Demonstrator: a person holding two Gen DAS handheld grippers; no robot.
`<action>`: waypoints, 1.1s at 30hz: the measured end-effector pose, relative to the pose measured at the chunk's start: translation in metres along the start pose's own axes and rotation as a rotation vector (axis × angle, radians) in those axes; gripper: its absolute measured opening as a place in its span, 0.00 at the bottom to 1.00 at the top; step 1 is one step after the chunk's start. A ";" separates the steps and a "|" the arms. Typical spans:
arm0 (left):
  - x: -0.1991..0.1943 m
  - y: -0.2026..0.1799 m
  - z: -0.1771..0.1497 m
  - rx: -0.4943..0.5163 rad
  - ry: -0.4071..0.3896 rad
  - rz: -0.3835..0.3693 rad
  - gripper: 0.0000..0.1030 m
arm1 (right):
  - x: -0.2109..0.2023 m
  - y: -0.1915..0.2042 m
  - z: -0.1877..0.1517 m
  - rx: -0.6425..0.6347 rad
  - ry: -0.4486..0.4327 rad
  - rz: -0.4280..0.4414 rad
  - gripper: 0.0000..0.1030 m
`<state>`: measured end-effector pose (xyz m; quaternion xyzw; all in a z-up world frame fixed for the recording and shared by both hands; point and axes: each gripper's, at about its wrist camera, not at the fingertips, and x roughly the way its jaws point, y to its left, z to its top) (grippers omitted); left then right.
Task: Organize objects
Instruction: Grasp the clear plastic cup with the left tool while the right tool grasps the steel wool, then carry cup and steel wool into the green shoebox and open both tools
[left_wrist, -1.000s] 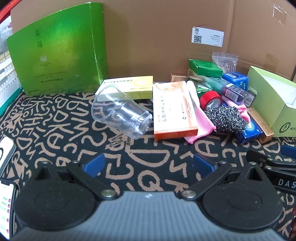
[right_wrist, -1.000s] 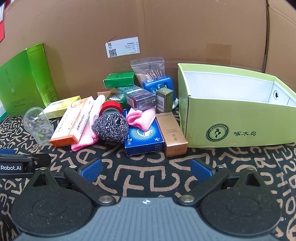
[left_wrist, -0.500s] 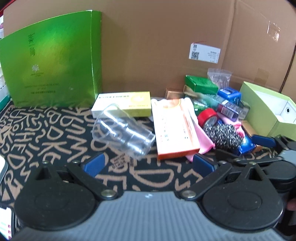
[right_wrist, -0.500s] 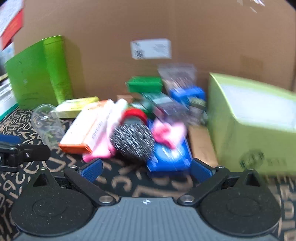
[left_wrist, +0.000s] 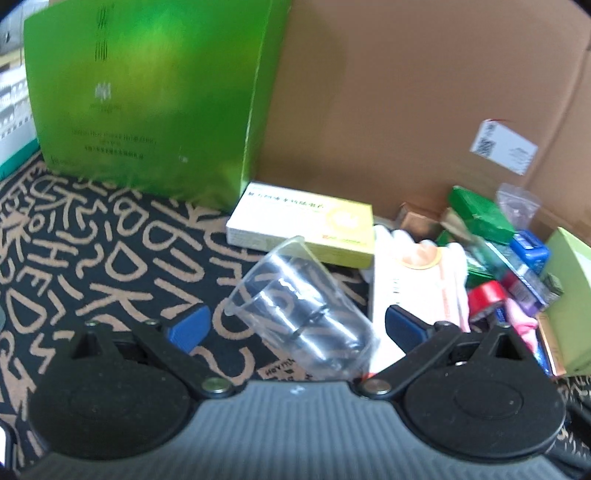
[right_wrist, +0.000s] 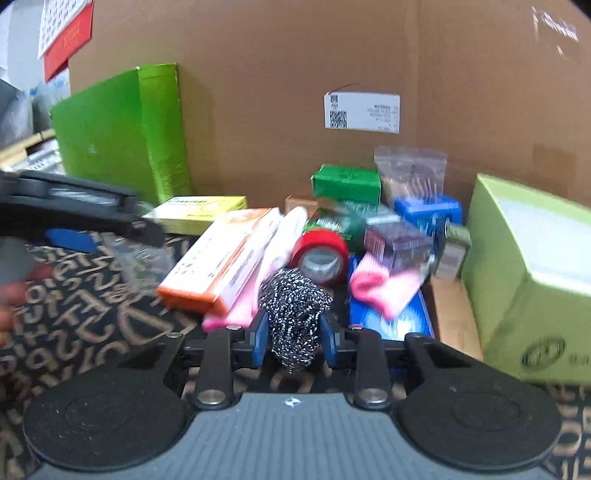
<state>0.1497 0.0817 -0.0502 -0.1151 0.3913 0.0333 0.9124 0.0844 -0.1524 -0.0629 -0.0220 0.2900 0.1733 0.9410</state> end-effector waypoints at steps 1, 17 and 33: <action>0.004 0.002 -0.001 -0.008 0.017 -0.013 0.82 | -0.006 -0.001 -0.003 0.010 0.013 0.022 0.32; -0.003 0.000 -0.013 0.059 0.056 -0.044 0.44 | 0.012 0.006 -0.012 -0.024 0.059 0.030 0.42; -0.102 -0.098 0.000 0.252 -0.138 -0.316 0.43 | -0.078 -0.042 0.008 0.089 -0.140 0.037 0.39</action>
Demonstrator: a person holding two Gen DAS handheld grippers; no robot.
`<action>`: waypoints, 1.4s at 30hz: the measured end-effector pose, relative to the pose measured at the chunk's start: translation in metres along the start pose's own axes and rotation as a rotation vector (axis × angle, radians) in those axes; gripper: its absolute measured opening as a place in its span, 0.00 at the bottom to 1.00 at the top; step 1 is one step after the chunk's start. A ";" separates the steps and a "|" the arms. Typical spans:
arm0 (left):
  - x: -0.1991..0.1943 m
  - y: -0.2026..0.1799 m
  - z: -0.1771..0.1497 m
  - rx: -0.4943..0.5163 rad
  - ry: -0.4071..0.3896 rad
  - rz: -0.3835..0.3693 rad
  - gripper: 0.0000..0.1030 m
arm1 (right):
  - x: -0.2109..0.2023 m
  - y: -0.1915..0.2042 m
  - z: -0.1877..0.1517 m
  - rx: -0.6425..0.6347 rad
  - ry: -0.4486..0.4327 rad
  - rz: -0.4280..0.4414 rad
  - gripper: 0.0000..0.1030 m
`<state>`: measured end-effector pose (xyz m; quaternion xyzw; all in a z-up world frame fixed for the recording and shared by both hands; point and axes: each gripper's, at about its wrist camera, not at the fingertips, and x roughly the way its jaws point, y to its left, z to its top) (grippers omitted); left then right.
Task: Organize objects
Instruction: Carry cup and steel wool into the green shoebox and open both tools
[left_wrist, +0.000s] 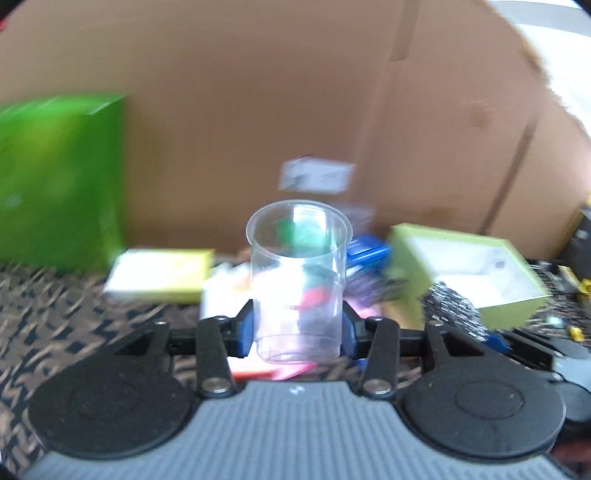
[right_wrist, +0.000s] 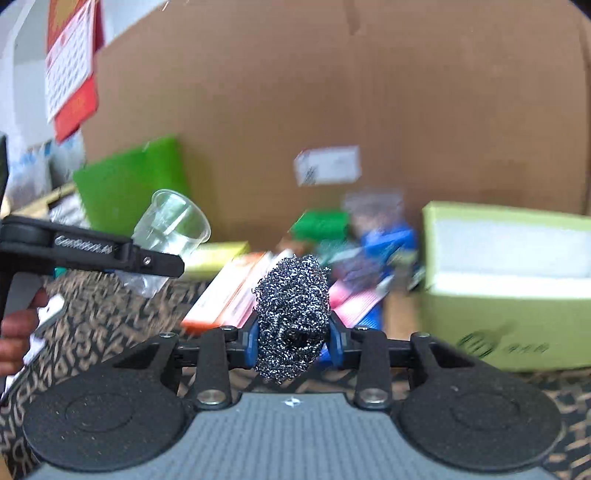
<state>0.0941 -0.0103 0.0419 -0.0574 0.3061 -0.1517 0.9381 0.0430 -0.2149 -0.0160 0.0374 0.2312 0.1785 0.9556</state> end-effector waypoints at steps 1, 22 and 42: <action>0.002 -0.012 0.006 0.017 -0.009 -0.023 0.43 | -0.005 -0.008 0.004 0.007 -0.019 -0.015 0.39; 0.186 -0.177 0.034 0.161 0.208 -0.202 0.44 | 0.052 -0.190 0.031 0.112 0.143 -0.361 0.39; 0.068 -0.129 0.028 0.115 -0.052 -0.124 1.00 | -0.017 -0.164 0.046 0.046 -0.095 -0.427 0.92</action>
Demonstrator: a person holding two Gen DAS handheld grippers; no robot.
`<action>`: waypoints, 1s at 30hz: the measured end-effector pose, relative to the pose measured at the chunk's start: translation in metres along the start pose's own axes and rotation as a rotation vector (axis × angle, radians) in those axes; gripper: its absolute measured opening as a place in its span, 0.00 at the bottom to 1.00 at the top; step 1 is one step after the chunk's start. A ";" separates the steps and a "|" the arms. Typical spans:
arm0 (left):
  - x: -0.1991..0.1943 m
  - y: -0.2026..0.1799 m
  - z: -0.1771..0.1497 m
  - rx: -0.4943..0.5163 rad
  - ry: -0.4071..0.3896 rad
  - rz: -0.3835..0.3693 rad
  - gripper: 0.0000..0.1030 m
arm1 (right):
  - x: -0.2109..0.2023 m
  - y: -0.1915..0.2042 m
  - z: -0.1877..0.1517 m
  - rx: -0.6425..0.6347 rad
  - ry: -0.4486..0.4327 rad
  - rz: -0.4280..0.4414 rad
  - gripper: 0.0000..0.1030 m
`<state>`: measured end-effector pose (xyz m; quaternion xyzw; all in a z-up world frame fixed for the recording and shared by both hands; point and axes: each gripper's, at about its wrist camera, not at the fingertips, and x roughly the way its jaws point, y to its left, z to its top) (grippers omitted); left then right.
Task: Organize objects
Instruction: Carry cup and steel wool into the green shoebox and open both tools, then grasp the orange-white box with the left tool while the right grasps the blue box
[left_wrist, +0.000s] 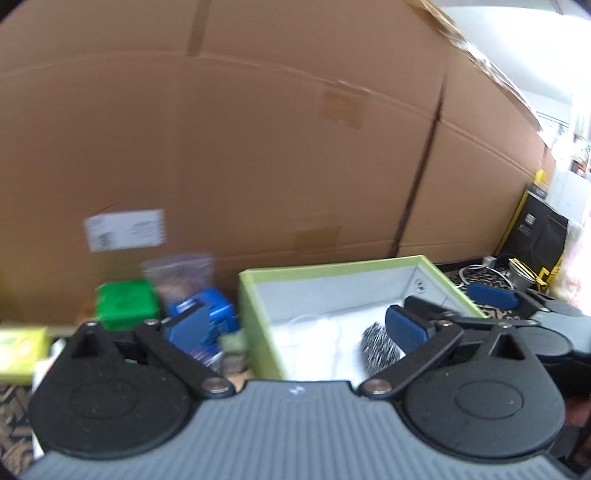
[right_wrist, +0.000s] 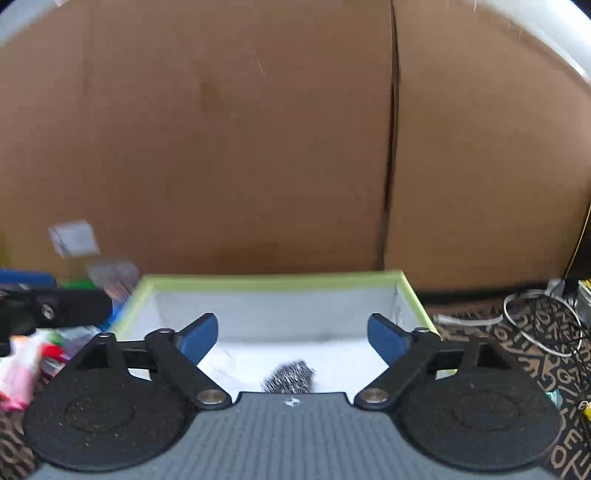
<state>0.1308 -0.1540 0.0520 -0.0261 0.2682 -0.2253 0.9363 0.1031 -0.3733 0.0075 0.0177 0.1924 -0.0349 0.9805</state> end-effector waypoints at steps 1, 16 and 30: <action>-0.009 0.007 -0.005 -0.019 -0.001 0.015 1.00 | -0.015 0.003 -0.005 0.005 -0.025 0.014 0.92; -0.055 0.135 -0.092 -0.226 0.100 0.275 1.00 | -0.042 0.113 -0.081 -0.001 0.086 0.303 0.92; -0.002 0.188 -0.090 -0.246 0.212 0.266 0.73 | -0.007 0.166 -0.099 -0.076 0.151 0.326 0.81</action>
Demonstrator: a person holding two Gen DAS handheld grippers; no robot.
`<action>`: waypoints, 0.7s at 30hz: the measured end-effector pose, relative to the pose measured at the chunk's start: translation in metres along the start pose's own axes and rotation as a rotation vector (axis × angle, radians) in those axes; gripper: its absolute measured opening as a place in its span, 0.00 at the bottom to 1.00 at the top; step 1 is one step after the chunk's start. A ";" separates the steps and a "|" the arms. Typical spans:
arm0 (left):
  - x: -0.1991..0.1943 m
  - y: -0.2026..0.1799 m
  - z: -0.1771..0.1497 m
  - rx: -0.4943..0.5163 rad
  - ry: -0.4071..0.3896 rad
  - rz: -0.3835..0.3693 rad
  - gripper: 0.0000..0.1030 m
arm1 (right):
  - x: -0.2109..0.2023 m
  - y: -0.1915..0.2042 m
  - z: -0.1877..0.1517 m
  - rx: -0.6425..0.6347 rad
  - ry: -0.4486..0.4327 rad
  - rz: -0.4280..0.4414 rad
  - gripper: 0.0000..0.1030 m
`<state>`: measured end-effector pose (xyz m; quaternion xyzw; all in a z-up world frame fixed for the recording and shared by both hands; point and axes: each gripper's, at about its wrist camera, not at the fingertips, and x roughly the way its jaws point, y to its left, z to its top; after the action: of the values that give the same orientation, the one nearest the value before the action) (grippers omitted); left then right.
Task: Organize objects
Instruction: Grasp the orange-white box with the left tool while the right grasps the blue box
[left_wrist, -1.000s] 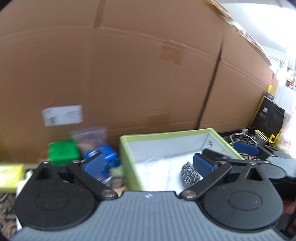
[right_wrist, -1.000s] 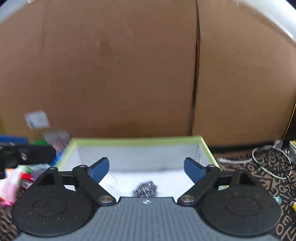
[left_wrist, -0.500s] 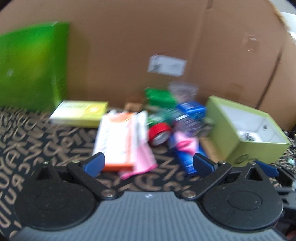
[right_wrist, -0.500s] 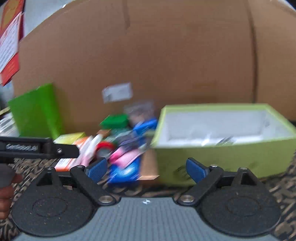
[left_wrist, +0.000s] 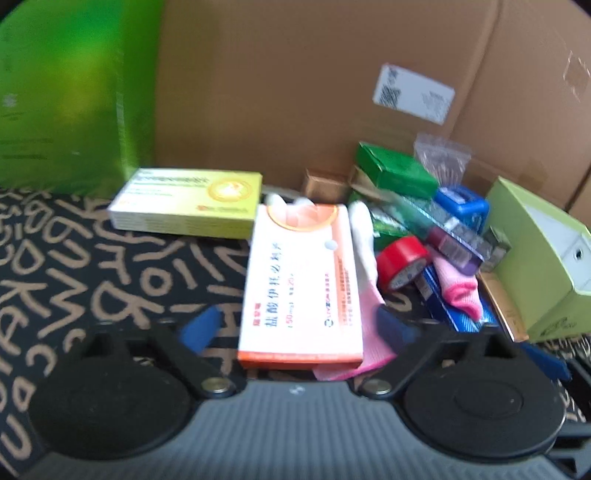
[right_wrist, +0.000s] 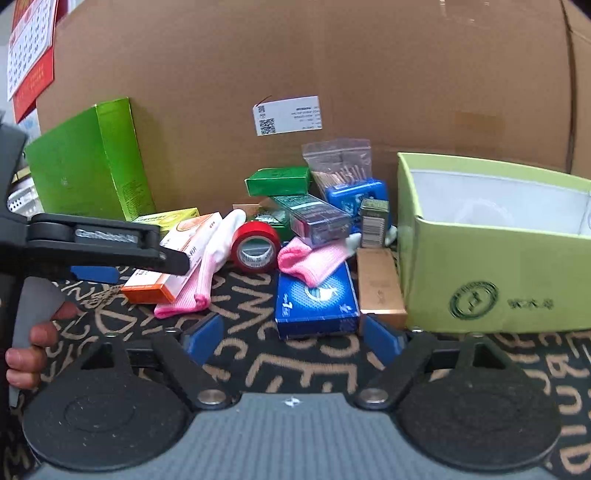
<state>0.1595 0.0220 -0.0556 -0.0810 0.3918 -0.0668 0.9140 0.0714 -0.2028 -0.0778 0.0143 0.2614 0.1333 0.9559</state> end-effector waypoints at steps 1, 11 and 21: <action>0.001 0.000 -0.001 0.005 0.006 -0.005 0.65 | 0.004 0.002 0.001 -0.010 0.002 -0.006 0.78; -0.052 0.011 -0.038 0.081 -0.005 -0.015 0.63 | 0.032 0.012 0.009 -0.052 0.003 -0.093 0.76; -0.072 0.030 -0.056 0.070 -0.009 0.016 0.65 | 0.068 0.008 0.021 -0.062 0.070 -0.153 0.62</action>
<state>0.0718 0.0589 -0.0488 -0.0462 0.3859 -0.0728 0.9185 0.1360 -0.1766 -0.0923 -0.0402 0.2909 0.0683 0.9535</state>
